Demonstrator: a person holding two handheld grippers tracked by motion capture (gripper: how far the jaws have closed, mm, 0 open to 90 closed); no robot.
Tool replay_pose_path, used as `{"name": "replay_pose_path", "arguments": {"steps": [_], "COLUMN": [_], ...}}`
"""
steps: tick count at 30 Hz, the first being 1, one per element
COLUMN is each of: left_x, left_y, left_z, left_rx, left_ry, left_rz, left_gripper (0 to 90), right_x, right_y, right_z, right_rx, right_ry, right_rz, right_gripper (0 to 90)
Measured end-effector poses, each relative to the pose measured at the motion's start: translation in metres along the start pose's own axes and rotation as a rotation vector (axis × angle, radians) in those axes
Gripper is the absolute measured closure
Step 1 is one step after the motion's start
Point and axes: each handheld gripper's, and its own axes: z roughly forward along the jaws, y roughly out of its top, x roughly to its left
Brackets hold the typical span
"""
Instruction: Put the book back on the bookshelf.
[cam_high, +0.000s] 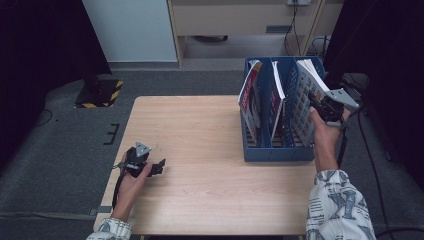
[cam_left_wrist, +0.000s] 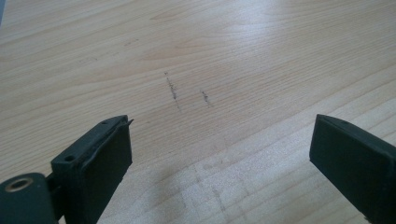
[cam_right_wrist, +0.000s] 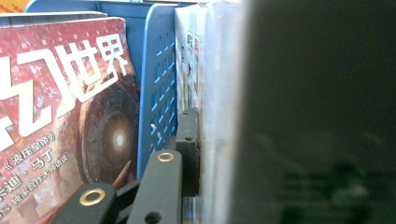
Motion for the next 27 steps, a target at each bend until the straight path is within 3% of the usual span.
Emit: {"name": "replay_pose_path", "arguments": {"steps": [10,17,27], "left_x": [0.0,0.0,0.001], "left_y": [0.001,0.001,0.002], "left_z": [-0.001,-0.001,-0.002], "left_rx": [-0.004,-0.004,-0.011], "left_ry": [0.0,0.007,0.007], "left_rz": [0.001,-0.002,-0.007], "left_gripper": [5.3,5.3,5.3], "right_x": [0.002,0.008,0.015], "right_y": [-0.008,-0.011,-0.009], "right_z": [-0.003,-0.006,-0.006], "right_rx": [0.012,0.029,0.052], "right_ry": [0.014,0.061,0.084], "right_rz": [-0.012,-0.03,-0.034], "right_gripper": [73.1,72.5,71.7]}}
